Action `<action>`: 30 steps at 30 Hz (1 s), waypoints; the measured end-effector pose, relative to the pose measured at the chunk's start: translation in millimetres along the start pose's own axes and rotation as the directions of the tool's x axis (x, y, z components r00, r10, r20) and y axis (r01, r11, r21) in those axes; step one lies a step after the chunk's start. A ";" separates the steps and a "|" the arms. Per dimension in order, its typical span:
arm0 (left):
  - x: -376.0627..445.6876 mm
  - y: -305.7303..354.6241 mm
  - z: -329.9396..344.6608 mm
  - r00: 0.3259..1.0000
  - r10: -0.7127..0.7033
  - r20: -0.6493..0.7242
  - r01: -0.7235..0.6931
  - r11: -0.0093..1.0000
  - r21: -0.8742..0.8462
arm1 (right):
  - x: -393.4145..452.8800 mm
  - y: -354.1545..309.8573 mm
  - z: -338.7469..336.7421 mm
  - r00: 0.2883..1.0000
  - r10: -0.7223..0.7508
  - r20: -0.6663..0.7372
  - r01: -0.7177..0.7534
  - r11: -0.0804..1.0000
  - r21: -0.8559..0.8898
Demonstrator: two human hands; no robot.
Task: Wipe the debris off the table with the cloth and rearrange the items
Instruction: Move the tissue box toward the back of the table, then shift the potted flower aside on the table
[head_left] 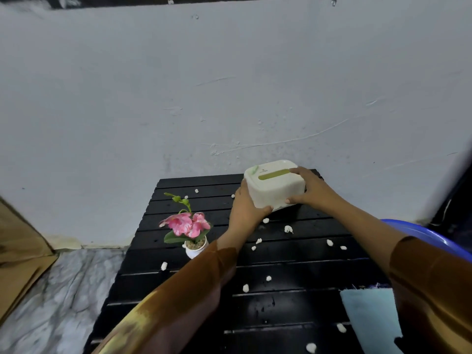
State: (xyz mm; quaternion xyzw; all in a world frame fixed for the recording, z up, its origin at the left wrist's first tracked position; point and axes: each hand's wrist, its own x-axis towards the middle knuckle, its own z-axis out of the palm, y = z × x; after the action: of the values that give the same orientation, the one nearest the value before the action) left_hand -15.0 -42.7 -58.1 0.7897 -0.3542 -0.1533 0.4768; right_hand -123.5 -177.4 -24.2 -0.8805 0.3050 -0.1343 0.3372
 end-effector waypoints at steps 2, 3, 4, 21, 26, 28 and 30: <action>-23.4 2.9 -10.2 0.999 0.037 -0.001 -0.037 0.999 -0.031 | -19.0 -15.6 0.5 1.000 -0.021 -0.003 0.021 1.000 -0.006; -35.5 4.1 -15.6 0.999 0.046 0.001 -0.046 0.998 -0.033 | -28.2 -23.1 1.4 1.000 -0.027 -0.001 0.027 1.000 -0.003; -47.3 4.1 -20.9 0.999 0.052 0.000 -0.052 0.998 -0.026 | -38.2 -31.3 3.0 0.999 -0.031 0.006 0.031 0.999 0.006; -164.5 -103.5 -150.0 0.980 -0.054 -0.194 0.100 0.967 0.236 | -119.5 -90.9 139.0 0.987 0.055 0.150 -0.087 0.972 0.217; -151.2 -133.0 -170.3 0.973 -0.125 -0.192 0.182 0.932 0.315 | -102.8 -93.5 183.0 0.977 0.118 0.175 -0.157 0.962 0.225; -143.3 -143.0 -175.1 0.972 -0.141 -0.189 0.200 0.915 0.350 | -93.9 -94.9 196.0 0.977 0.139 0.161 -0.175 0.956 0.237; -135.1 -153.4 -178.2 0.972 -0.157 -0.176 0.213 0.904 0.371 | -84.4 -96.8 206.5 0.979 0.155 0.128 -0.183 0.951 0.249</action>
State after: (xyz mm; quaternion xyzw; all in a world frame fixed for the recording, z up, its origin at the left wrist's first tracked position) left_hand 56.9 212.6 -114.4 0.9073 -0.2660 -0.0685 0.3185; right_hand -54.6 38.1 -113.5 -0.8051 0.3407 -0.0963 0.4758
